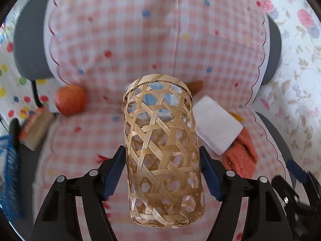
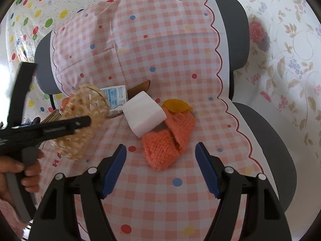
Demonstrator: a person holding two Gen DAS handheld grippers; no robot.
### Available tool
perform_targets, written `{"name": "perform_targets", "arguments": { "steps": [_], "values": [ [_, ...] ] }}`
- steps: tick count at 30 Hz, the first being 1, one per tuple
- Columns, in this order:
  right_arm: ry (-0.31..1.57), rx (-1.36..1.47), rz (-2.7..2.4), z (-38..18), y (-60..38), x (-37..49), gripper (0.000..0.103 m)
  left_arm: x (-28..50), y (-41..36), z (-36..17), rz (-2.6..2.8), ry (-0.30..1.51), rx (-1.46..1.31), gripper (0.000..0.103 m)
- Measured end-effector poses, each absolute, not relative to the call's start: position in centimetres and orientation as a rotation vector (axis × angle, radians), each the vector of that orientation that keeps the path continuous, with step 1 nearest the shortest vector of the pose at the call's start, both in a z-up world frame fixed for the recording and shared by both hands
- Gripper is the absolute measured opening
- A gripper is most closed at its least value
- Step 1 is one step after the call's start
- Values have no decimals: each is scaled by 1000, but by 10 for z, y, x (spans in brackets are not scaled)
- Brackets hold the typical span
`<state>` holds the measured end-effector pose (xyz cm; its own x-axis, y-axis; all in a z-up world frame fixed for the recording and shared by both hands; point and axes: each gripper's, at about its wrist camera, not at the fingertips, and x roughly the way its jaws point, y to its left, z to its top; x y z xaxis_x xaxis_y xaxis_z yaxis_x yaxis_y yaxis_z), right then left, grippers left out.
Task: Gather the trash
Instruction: 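Reach the left tool to the bamboo cylinder while the right tool reaches the white foam block, then grasp the bamboo cylinder with the left tool while the right tool grasps the foam block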
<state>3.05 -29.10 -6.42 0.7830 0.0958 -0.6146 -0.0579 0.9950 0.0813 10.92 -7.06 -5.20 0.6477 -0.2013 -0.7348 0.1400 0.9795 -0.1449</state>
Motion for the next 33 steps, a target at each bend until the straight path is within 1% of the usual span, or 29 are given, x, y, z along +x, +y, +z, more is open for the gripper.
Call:
{"name": "perform_targets", "arguments": {
  "steps": [2,5,10,11,14,16,26,28,29,33],
  "values": [
    [663,31,110,-64,-287,38,70,101,-56,-43,-195,823,-73,72],
    [678,-10,137,-68,-281,53,65,94,-33,-40,-185,820,-92,72],
    [710,-98,171,-80,-267,84,65,93,-8,-43,-156,815,-95,72],
    [714,-118,177,-82,-264,89,66,93,-5,-42,-149,813,-95,72],
    [727,-178,189,-89,-256,107,74,98,5,-46,-137,820,-116,72],
    [739,-221,193,-95,-250,118,76,101,7,-50,-136,828,-122,72],
    [784,-387,204,-114,-236,147,76,106,1,-58,-165,840,-132,72],
    [780,-419,199,-117,-233,146,73,106,1,-58,-163,839,-129,72],
    [775,-422,199,-117,-232,146,69,105,1,-58,-162,840,-130,72],
    [738,-392,203,-110,-231,137,65,103,1,-56,-162,837,-127,73]
  ]
}}
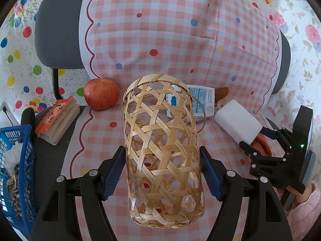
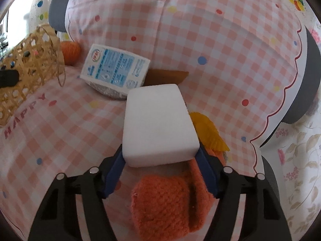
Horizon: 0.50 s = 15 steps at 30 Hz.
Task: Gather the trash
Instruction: 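Grasp the bamboo cylinder with the left tool while the right tool grasps the foam block, then carry the bamboo cylinder and white foam block over the wastebasket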
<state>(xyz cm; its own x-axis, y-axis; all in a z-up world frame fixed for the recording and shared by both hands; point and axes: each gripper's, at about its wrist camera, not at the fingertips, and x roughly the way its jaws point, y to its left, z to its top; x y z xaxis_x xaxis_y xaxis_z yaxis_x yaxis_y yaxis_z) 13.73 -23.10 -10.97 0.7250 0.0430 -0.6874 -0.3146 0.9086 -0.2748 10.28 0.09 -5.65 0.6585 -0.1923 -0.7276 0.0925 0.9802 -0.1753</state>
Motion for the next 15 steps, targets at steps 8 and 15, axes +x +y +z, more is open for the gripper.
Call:
{"name": "perform_targets", "arguments": {
  "steps": [8,15],
  "values": [
    [680,-147,193,-57,-242,95,60,70,-5,-29,-207,776,-125,73],
    [601,-75,151,-25,-249,11,60,17,-31,-18,-305,741,-105,73]
  ]
}}
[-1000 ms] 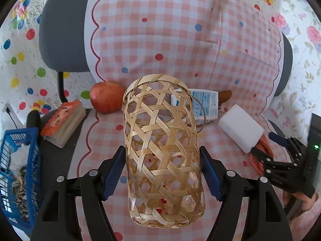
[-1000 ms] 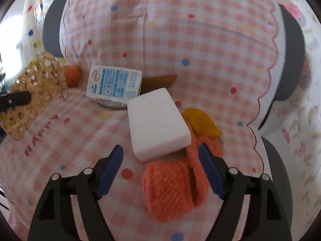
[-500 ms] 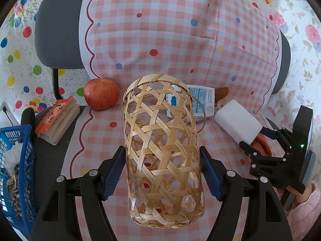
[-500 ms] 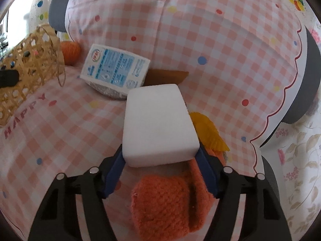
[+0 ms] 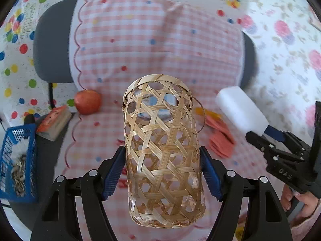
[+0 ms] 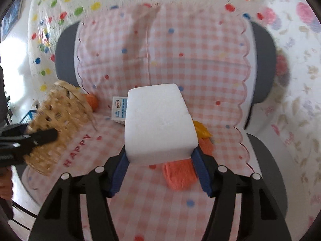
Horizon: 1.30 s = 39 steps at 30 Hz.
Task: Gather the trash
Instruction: 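Carry the bamboo cylinder and white foam block over the wastebasket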
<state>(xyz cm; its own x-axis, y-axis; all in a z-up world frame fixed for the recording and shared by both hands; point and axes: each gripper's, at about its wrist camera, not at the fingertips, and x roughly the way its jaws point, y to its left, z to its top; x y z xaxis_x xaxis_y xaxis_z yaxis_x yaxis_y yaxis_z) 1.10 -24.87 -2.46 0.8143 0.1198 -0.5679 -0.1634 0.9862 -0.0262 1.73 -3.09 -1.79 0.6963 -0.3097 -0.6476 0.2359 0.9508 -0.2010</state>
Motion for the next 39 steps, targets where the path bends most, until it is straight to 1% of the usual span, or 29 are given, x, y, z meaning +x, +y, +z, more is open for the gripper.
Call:
{"name": "perform_targets", "arguments": {
  "steps": [5,12,16,26,32,39],
  "values": [
    [580,-30,87,-17,-266,-50,61,-20,-52,-17,-379,731,-86,73],
    [570,28,-62,-27,-294,-128,62,-69,-87,-27,-508,717,-63,73],
    [580,42,-162,-43,-310,-171,62,-97,-116,-39,-607,729,-36,73],
    [679,96,-347,-96,-349,-263,63,-158,-191,-75,-828,772,56,73],
    [730,175,-396,-124,-373,-291,64,-167,-230,-100,-904,837,92,73],
    [762,198,-402,-139,-388,-290,65,-156,-253,-118,-911,892,100,74]
  ]
}}
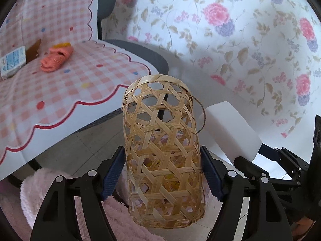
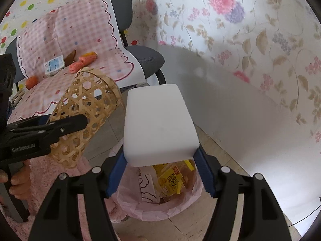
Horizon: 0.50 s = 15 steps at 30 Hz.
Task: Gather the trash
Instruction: 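Carry the bamboo cylinder and white foam block over the wastebasket, then open both tools to drop the cylinder and foam block into the wastebasket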
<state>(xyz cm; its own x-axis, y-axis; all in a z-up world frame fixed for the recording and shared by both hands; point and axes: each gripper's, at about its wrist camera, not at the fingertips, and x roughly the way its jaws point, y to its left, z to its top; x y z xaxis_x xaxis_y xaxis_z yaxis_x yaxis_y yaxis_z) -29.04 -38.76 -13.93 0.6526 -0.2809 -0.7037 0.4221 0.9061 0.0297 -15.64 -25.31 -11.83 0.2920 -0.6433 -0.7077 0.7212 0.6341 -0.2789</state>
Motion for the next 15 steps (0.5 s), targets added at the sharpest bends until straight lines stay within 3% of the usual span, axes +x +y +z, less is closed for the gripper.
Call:
{"name": "perform_targets", "arguments": {
  "steps": [4,7,15],
  "values": [
    [777,209,-396,-146,-396,-282,65,-147,-262,-125,-901,912,106,76],
    [787,221,-385,-152,-401,-276,67,-142,-265,-125,-901,906,88,84],
    [812,224,-392,-157,-406,-269,74,-133,-248,-107,-853,853,65,84]
  ]
}}
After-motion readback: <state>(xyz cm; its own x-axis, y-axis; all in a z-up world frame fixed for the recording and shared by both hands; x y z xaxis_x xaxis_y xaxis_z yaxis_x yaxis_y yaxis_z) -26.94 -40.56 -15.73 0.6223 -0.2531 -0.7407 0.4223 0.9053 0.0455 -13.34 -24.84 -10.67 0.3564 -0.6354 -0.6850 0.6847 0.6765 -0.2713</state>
